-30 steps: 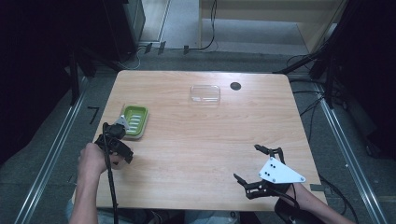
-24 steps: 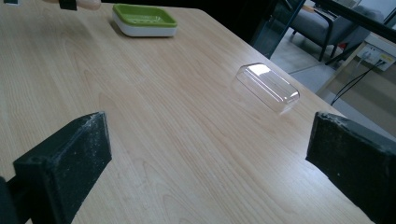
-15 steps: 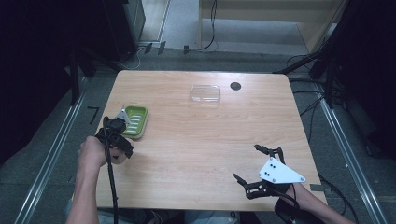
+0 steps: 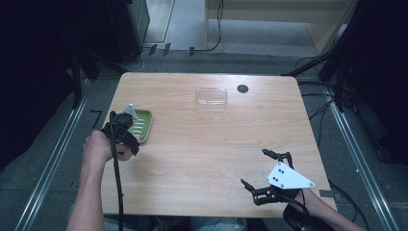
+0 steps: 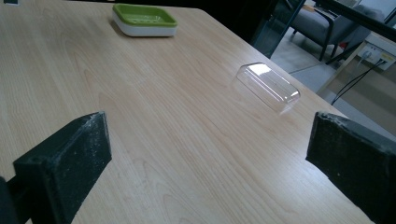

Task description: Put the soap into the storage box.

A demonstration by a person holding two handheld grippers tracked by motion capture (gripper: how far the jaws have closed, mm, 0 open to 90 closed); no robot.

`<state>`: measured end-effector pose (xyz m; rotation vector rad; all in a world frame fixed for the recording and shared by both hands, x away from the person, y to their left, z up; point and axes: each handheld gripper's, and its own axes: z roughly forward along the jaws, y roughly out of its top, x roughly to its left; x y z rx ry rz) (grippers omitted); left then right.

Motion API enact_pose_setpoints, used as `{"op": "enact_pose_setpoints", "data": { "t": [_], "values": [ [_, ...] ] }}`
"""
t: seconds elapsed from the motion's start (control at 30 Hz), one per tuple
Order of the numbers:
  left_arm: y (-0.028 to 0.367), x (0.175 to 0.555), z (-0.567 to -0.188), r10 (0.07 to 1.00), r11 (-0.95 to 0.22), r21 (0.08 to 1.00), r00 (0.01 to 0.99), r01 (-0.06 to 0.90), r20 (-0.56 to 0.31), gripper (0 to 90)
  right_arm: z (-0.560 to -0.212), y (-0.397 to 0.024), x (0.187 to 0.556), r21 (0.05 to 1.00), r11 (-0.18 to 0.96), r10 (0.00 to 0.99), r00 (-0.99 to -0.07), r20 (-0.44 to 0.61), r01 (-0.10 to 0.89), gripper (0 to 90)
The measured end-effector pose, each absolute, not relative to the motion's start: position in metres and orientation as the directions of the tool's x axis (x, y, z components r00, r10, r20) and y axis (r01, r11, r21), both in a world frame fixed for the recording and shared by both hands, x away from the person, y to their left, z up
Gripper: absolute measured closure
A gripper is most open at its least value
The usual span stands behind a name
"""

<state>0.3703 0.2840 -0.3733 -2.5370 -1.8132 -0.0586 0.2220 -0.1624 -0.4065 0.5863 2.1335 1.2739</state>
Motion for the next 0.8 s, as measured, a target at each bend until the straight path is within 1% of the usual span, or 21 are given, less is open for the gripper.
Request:
{"op": "enact_pose_setpoints", "data": {
  "t": [0.33,0.4,0.5,0.8],
  "values": [
    [0.279,0.386,-0.367,0.94,-0.337,-0.001,0.337,0.941,0.046,33.4,-0.407,-0.162,0.222,0.891,0.447,0.628,-0.735,-0.254,0.074,0.0],
    [0.279,0.39,-0.364,0.942,-0.334,0.013,0.334,0.942,0.043,33.4,-0.406,-0.162,0.222,0.892,0.446,0.629,-0.735,-0.253,0.074,0.0],
    [0.278,0.393,-0.363,0.941,-0.336,0.004,0.335,0.942,0.043,33.4,-0.407,-0.162,0.222,0.892,0.446,0.628,-0.736,-0.253,0.075,0.0],
    [0.28,0.404,-0.36,0.948,-0.316,0.021,0.315,0.948,0.041,33.4,-0.406,-0.163,0.222,0.894,0.442,0.632,-0.733,-0.25,0.076,0.0]
  ]
}}
